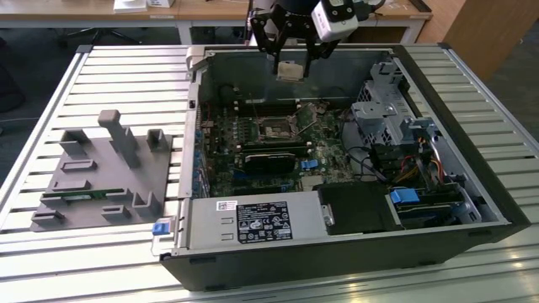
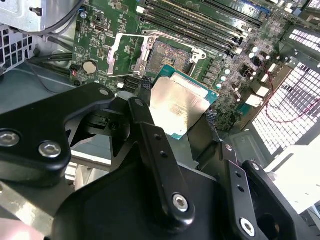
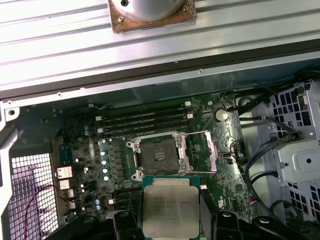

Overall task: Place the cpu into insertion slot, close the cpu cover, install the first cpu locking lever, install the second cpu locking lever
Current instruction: 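Place the cpu into insertion slot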

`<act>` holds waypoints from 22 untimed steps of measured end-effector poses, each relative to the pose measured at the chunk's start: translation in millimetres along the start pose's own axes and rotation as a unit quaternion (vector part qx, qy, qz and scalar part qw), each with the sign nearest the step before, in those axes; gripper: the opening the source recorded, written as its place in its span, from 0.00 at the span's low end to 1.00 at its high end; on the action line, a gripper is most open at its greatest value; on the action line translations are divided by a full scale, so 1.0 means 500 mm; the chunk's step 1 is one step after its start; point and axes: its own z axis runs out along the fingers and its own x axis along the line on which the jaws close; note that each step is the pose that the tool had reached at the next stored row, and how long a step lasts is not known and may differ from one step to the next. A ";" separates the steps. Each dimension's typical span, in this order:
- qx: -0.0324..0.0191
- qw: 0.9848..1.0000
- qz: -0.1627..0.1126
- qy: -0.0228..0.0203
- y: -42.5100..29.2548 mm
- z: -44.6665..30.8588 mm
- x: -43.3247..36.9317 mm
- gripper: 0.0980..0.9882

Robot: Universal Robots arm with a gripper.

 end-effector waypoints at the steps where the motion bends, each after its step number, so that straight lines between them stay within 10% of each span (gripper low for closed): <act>1: 0.000 1.000 0.000 0.000 0.000 0.000 0.000 0.50; 22: 0.000 1.000 0.008 -0.001 0.000 0.000 0.001 0.50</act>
